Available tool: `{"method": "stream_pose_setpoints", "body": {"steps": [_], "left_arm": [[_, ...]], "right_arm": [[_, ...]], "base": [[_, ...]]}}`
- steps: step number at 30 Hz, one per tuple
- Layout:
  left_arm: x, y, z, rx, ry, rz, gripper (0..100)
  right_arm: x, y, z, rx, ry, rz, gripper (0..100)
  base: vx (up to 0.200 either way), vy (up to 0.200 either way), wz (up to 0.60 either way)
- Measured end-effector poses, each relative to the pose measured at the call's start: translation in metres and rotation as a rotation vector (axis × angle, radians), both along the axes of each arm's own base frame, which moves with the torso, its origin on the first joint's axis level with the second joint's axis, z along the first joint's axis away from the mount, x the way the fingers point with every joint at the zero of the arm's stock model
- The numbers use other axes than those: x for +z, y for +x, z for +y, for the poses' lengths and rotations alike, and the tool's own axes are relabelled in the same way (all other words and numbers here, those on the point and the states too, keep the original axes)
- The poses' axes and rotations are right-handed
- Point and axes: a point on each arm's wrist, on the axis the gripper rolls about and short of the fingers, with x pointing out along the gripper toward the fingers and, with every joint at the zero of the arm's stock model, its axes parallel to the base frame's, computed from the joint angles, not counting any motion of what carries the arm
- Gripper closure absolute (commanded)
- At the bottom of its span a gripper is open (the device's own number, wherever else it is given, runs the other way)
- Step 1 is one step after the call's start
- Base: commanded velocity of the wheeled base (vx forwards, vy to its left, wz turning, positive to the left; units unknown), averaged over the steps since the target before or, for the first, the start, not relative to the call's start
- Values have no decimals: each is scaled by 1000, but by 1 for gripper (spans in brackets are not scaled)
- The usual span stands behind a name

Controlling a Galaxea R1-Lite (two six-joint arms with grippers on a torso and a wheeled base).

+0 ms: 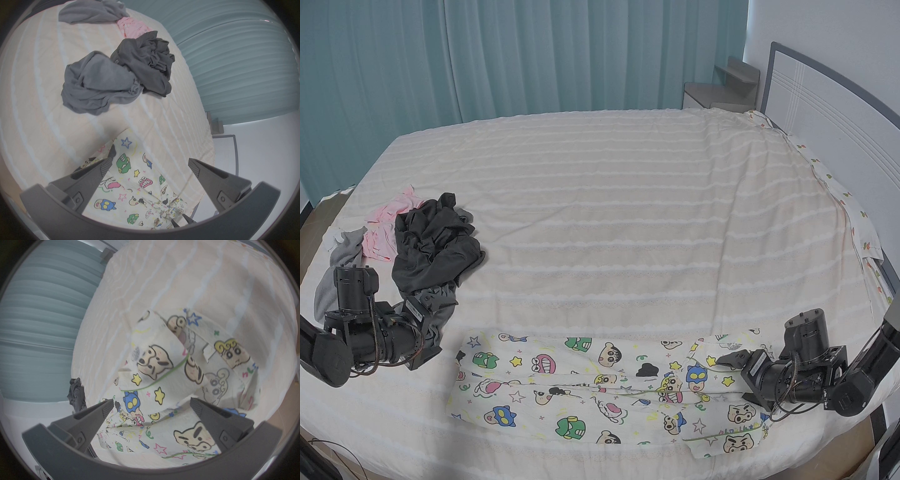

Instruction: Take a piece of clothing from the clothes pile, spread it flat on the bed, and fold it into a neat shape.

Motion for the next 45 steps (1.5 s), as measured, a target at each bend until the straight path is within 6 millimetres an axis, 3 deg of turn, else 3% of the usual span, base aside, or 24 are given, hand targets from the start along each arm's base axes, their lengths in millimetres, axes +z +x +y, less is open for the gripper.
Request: {"method": "stream_pose_setpoints", "body": {"steps": [10,21,30,37,45], "left_arm": [[0,0,-11,-154,205,-75,0],[-18,-10,-12,-502,547,35,0],[-30,13,-14,-583,627,90,0],[-50,35,-27,-613,659,141,0],[-67,50,-39,-625,712,190,0]], "right_arm": [[19,3,-22,-36,-34,-102,0],[40,-6,-39,-81,3,-181,0],[50,-32,-46,20,159,-244,0],[49,-49,-51,31,173,-250,0],[50,-56,-53,35,176,-253,0]], "base": [[0,0,0],[0,0,0],[0,0,0],[0,0,0],[0,0,0]]}}
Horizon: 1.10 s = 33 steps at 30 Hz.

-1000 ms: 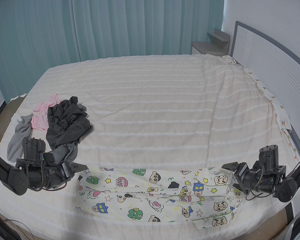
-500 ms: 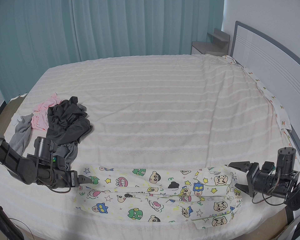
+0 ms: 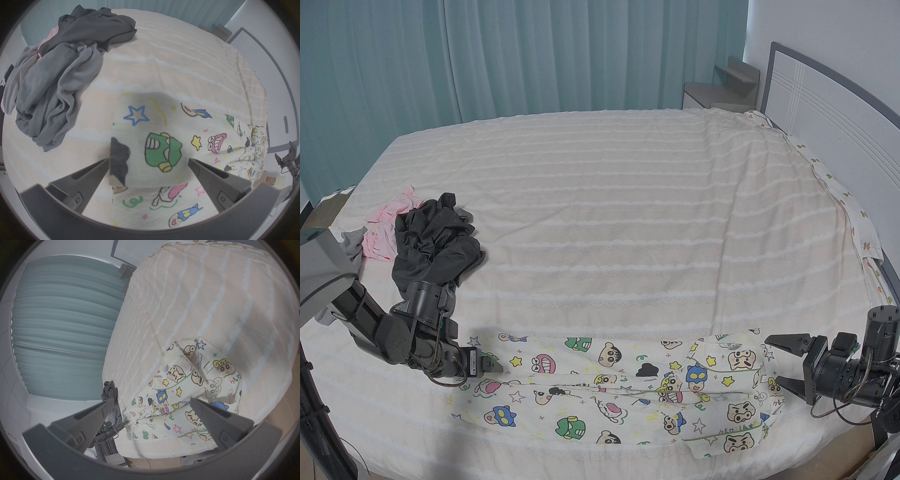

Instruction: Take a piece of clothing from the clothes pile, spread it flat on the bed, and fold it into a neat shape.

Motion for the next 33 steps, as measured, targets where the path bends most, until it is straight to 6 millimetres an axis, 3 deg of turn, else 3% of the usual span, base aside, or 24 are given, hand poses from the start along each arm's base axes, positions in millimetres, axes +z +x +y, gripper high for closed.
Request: {"method": "stream_pose_setpoints", "body": {"steps": [21,22,33], "left_arm": [[-16,9,-10,-9,10,36,0],[-16,9,-10,-4,8,39,100],[-18,6,-13,3,1,58,100]], "right_arm": [[-3,-3,0,6,-1,16,0],[-3,-3,0,6,-2,17,0],[-5,-2,0,7,-3,27,0]], "base": [[0,0,0],[0,0,0],[0,0,0]]}}
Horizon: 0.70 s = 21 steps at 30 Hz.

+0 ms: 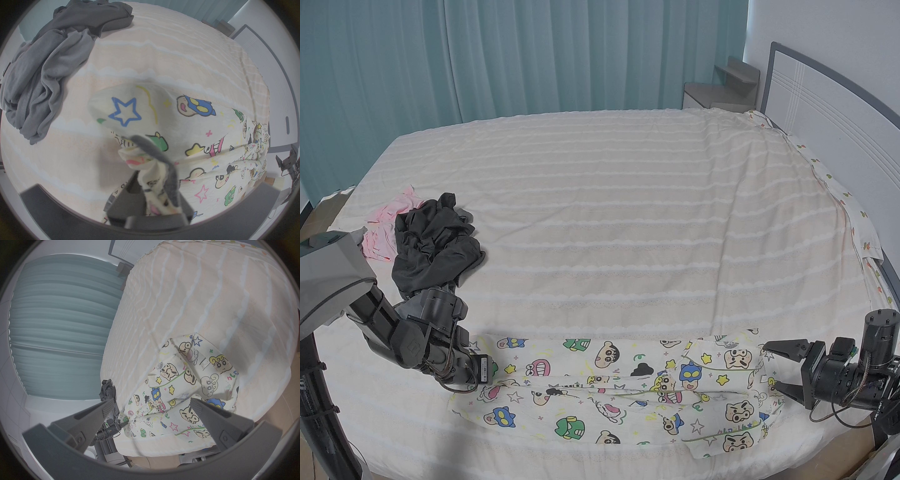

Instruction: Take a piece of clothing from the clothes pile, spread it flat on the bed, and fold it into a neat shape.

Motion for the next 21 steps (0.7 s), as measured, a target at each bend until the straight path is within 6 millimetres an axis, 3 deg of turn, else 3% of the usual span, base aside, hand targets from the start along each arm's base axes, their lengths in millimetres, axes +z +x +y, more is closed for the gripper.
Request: {"method": "stream_pose_setpoints", "body": {"steps": [12,21], "left_arm": [[7,-5,5,13,0,-8,100],[20,-8,21,57,7,-19,100]], "right_arm": [[-1,-1,0,9,3,8,0],[-1,-1,0,15,6,11,0]], "base": [[0,0,0],[0,0,0]]}}
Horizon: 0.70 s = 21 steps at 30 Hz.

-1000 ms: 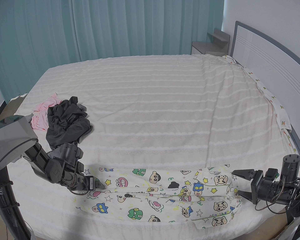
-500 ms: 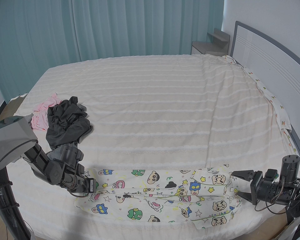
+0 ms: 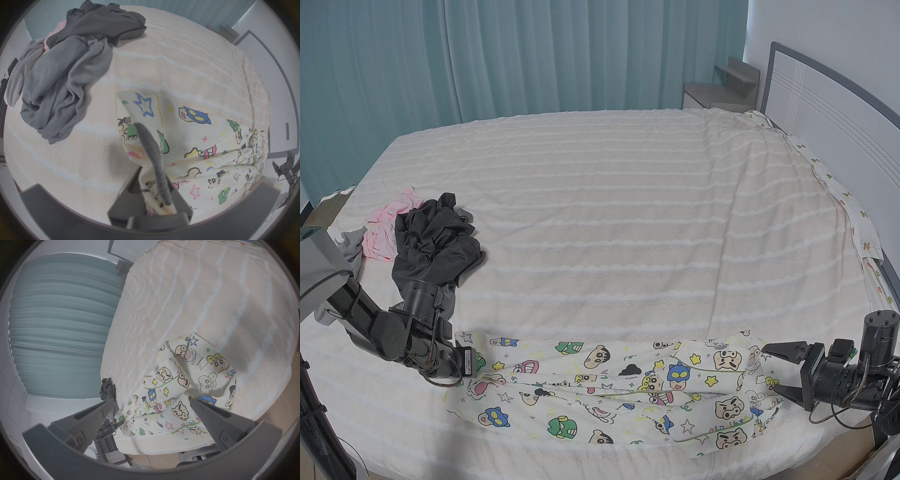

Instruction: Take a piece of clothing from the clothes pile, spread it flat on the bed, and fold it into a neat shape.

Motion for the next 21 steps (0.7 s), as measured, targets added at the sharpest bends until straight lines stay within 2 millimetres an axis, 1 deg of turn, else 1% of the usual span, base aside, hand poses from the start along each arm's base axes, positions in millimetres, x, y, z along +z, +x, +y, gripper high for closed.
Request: {"method": "stream_pose_setpoints", "body": {"steps": [6,14,21], "left_arm": [[6,-2,12,26,6,-9,100],[12,-9,39,70,16,4,100],[17,-17,69,103,-6,0,100]], "right_arm": [[0,0,0,0,0,0,0],[-1,0,0,3,0,6,0],[-3,1,0,2,-3,17,0]], "base": [[0,0,0],[0,0,0],[0,0,0]]}}
